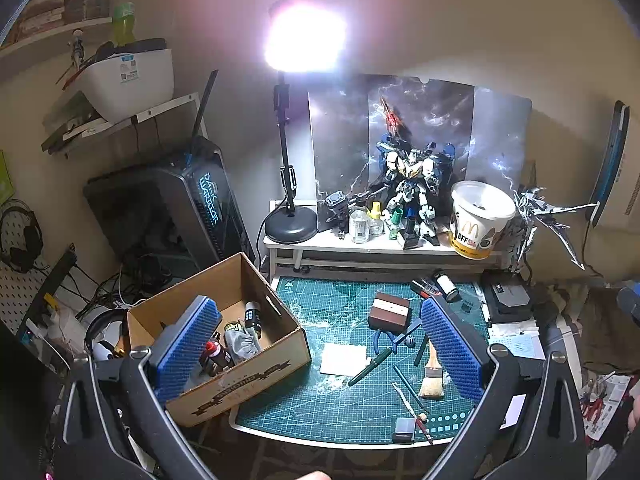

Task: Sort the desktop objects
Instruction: 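Move both tools down toward the pen and paintbrush on the mat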

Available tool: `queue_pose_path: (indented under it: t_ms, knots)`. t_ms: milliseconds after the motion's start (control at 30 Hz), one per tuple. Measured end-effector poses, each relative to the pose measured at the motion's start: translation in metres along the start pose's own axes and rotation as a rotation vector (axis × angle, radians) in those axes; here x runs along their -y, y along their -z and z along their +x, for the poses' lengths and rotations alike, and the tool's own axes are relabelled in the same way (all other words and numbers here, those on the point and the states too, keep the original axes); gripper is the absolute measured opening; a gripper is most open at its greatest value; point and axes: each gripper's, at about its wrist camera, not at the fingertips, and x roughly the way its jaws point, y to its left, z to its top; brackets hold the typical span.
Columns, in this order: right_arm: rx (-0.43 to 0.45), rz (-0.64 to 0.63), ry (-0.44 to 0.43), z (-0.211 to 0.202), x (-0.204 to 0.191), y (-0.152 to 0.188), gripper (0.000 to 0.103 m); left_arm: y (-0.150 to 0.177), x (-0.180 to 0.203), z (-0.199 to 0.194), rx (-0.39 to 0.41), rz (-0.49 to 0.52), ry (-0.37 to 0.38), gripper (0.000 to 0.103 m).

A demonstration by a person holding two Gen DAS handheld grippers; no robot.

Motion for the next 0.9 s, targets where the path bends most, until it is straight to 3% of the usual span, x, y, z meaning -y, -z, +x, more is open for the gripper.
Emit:
queue_pose_path:
  t_ms: [133, 233, 367, 533, 733, 900]
  knots:
    - [-0.022, -0.002, 0.006, 0.0, 0.0, 0.001, 0.101, -0.004, -0.007, 0.009, -0.029, -0.018, 0.029, 0.103]
    - [-0.032, 0.009, 0.009, 0.01, 0.002, 0.003, 0.101, 0.004, -0.006, 0.031, -0.108, -0.043, 0.072, 0.103]
    - [-0.044, 0.028, 0.008, 0.013, 0.008, 0.014, 0.101, 0.026, -0.022, 0.048, -0.151, -0.159, 0.093, 0.103]
    - [-0.102, 0.044, 0.023, 0.03, 0.018, 0.031, 0.101, 0.045, -0.044, 0.065, -0.201, -0.235, 0.095, 0.103]
    - [-0.204, 0.067, 0.059, 0.059, 0.031, 0.058, 0.101, 0.064, -0.071, 0.085, -0.251, -0.249, 0.065, 0.103]
    - [-0.237, 0.087, 0.091, 0.081, 0.035, 0.083, 0.1, 0.086, -0.091, 0.109, -0.307, -0.244, 0.105, 0.103]
